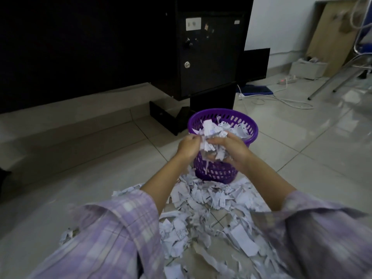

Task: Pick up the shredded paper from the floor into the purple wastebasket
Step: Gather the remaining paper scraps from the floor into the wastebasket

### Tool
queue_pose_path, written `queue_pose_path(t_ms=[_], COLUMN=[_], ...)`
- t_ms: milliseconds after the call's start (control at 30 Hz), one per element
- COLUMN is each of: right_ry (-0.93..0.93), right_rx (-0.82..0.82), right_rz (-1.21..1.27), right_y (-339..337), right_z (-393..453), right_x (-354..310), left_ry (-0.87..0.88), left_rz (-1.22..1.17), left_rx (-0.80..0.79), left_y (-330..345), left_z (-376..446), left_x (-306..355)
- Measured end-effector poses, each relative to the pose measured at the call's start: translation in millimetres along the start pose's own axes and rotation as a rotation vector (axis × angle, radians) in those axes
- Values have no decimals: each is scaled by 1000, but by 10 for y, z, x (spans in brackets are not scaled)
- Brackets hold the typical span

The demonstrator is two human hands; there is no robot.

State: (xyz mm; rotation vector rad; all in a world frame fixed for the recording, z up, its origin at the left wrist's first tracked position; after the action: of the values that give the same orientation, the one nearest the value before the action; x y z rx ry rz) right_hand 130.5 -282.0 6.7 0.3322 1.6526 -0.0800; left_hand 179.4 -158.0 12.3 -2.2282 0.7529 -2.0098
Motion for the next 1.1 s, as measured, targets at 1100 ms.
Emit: queue_pose_path(t_ms=[1100], right_ry=[98], right_rx=[-600], right_rz=[-2104], right_y=[6], right_z=[1257], right_x=[170], left_ry=[83], left_rz=[1175], left_rx=[-109], left_y=[393], left_z=[842], left_x=[-89])
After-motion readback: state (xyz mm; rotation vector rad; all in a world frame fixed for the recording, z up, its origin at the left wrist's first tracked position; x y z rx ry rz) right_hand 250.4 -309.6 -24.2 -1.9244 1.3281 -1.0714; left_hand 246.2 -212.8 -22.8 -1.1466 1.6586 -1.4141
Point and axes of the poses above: each hand's wrist, its own z-axis towards the middle knuckle, its own y-axis out of the palm, x = y × z, the point moved 4 cm from there along z, towards the middle knuckle, and after that the axes turned 3 degrees about -y, right-handed, at the moved point
